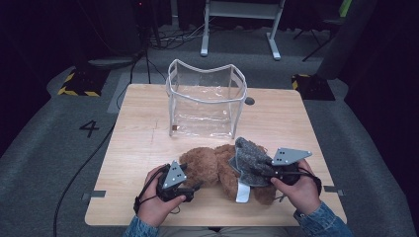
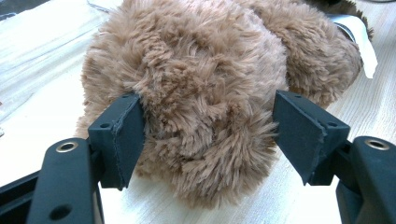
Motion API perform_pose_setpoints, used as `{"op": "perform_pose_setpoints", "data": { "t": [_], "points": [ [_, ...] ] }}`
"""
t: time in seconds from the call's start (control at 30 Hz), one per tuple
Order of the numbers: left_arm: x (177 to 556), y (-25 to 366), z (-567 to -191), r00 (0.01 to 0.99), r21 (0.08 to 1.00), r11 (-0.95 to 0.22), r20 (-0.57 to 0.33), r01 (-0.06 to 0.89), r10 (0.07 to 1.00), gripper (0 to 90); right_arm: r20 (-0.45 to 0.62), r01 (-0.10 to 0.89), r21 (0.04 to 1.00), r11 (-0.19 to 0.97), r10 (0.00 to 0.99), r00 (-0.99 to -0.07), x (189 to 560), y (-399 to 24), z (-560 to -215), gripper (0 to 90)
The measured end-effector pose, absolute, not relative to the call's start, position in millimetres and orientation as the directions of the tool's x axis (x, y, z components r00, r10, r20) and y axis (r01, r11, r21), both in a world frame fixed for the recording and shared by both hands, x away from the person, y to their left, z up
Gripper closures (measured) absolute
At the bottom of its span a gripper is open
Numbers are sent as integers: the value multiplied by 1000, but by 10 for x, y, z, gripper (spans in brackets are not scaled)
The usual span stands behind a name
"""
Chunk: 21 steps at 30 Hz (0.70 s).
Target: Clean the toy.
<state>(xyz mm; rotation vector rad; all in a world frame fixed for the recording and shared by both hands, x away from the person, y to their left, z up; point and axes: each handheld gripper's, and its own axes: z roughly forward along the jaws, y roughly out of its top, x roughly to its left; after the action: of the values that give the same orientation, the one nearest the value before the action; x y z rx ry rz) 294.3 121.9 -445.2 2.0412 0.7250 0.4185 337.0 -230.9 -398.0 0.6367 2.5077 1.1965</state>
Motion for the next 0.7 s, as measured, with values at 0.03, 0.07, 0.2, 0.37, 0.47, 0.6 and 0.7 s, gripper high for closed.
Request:
{"op": "perform_pose_setpoints", "data": {
  "t": [0.03,0.07,0.2,0.37,0.47,0.6,0.7],
  "points": [
    [2943,1220,-4452,771,844,-422,16,331,637,280,-66,271,788,553,514,-855,3374,-2341,-3992,697],
    [2943,1221,-4453,771,844,-422,15,332,636,280,-65,277,787,551,520,-852,3376,-2376,-4001,697],
    [2948,1230,-4457,772,842,-424,13,334,636,280,-62,304,775,554,546,-836,3391,-2510,-4051,697],
    [2946,1236,-4458,769,842,-420,9,339,639,281,-49,351,763,543,589,-806,3421,-2667,-4145,697],
    [2949,1239,-4457,770,842,-420,8,340,638,281,-68,373,745,553,619,-782,3440,-2793,-4184,697],
    [2953,1252,-4456,768,842,-417,5,342,641,283,-63,408,740,535,659,-749,3456,-2958,-4225,696],
    [2952,1254,-4456,765,842,-415,5,344,644,284,-58,432,741,513,691,-721,3473,-3090,-4251,697]
  ]
}}
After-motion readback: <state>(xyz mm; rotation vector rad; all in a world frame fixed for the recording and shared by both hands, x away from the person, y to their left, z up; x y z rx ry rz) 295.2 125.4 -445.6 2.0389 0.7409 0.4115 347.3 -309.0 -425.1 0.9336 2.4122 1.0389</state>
